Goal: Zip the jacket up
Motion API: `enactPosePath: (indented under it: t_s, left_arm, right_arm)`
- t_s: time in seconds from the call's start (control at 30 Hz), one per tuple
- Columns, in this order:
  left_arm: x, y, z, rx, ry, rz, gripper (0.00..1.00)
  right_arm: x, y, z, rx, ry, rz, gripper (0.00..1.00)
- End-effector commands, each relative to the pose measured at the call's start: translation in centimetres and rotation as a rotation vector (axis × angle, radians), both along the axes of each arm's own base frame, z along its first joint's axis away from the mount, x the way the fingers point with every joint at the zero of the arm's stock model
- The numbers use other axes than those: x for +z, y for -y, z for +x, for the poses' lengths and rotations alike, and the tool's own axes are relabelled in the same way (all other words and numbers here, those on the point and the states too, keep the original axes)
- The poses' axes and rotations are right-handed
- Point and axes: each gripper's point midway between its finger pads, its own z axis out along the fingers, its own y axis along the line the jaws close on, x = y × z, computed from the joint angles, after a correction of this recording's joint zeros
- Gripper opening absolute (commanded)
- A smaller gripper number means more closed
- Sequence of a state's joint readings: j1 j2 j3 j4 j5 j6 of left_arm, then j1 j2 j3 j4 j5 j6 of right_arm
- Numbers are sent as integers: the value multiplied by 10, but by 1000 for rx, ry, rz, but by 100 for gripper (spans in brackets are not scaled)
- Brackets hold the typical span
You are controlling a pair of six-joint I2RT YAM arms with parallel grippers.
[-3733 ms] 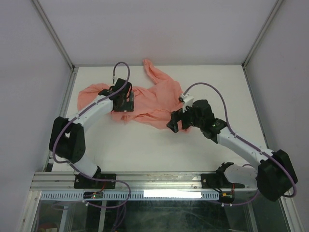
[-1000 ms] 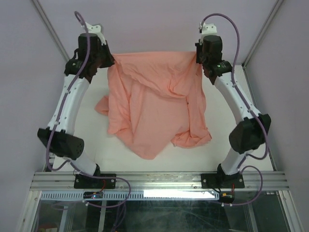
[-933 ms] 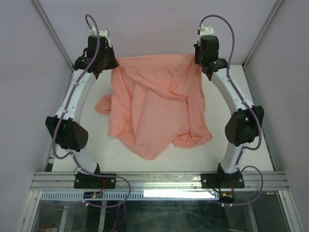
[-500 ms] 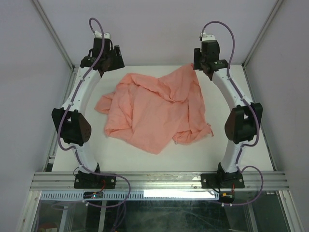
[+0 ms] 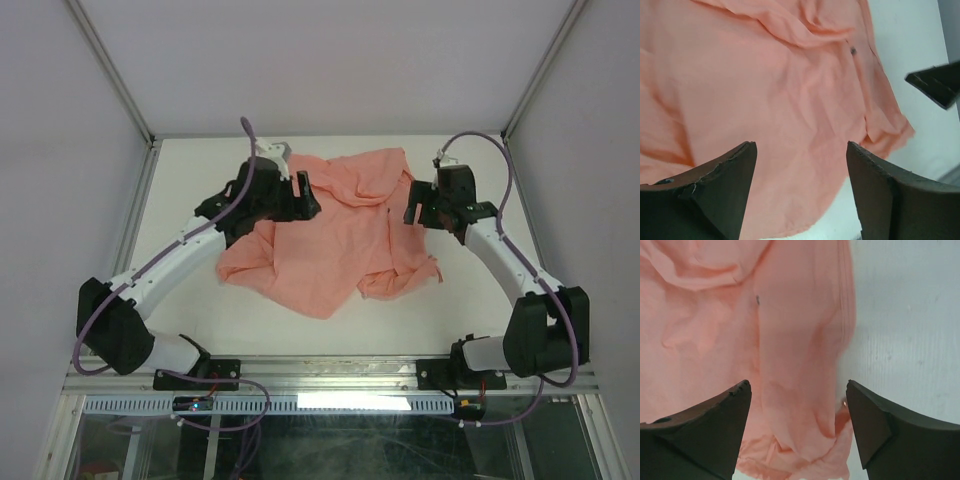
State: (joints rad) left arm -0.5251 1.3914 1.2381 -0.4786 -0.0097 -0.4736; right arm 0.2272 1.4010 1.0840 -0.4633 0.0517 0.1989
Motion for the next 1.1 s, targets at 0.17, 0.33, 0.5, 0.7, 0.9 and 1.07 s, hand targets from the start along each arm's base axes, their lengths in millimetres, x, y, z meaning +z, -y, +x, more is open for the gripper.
enactPosePath:
  t_s: [0.17, 0.33, 0.5, 0.7, 0.9, 1.07]
  left_arm:
    - [-44, 116, -47, -242, -51, -71, 75]
    - [-92, 153, -47, -319, -123, -40, 73]
    - [-133, 158, -20, -281, -137, 45, 73]
    - [-173, 139, 10, -204, -198, 89, 71]
    - [-185, 107, 32, -130, -235, 82, 70]
    - [-187, 75, 47, -63, -247, 83, 70]
  right_arm:
    - [-19, 18, -60, -148, 23, 183, 86]
    - [-45, 19, -88, -187, -10, 228, 87]
    - [-62, -1, -103, -151, -37, 349, 86]
    - [-83, -9, -106, -145, -58, 399, 79]
    - [-72, 6, -84, -193, 11, 327, 35]
    - [-23, 33, -54, -242, 116, 172, 0]
